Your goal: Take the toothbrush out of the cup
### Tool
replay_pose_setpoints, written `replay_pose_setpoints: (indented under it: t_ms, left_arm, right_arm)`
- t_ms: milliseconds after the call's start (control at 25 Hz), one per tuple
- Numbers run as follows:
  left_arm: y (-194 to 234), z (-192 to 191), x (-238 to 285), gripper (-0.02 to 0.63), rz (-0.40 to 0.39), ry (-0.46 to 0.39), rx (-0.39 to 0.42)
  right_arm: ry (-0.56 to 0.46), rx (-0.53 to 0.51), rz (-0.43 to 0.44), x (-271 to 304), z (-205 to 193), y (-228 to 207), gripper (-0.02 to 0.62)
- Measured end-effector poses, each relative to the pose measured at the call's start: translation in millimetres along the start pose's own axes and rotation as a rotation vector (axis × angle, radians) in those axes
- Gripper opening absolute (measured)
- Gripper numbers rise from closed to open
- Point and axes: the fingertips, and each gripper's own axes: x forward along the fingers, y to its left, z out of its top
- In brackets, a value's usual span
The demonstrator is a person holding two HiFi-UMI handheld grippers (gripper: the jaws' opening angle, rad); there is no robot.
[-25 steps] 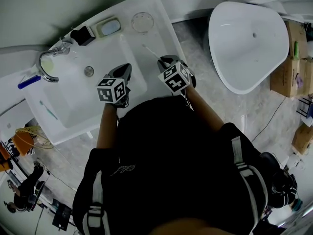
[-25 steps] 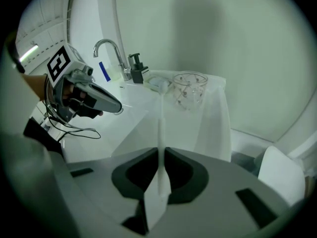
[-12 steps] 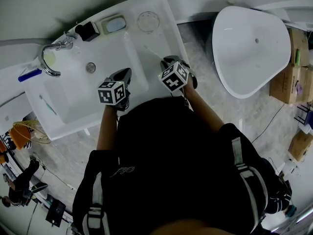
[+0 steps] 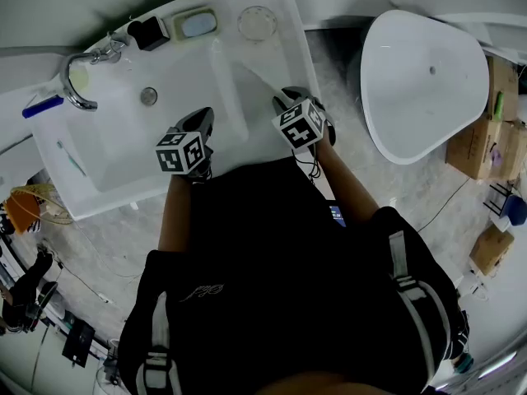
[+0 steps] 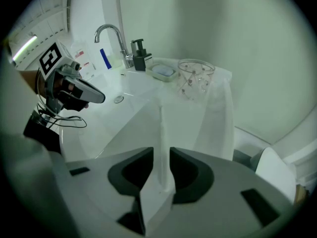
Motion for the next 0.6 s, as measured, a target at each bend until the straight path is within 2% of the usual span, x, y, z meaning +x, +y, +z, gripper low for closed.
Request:
replay_pose_setpoints:
  t_ms: [280, 600]
  left_arm:
    - [27, 3, -44, 0.001, 0.062, -0.088, -0.002]
    - [81, 4, -112, 0.0, 0.145, -0.172, -0.018]
  right_arm:
    - [-0.09, 0.002, -0.04, -19, 35, 12, 0.115]
    - [-0.171, -0.018, 0.019, -4, 94, 89, 0.101]
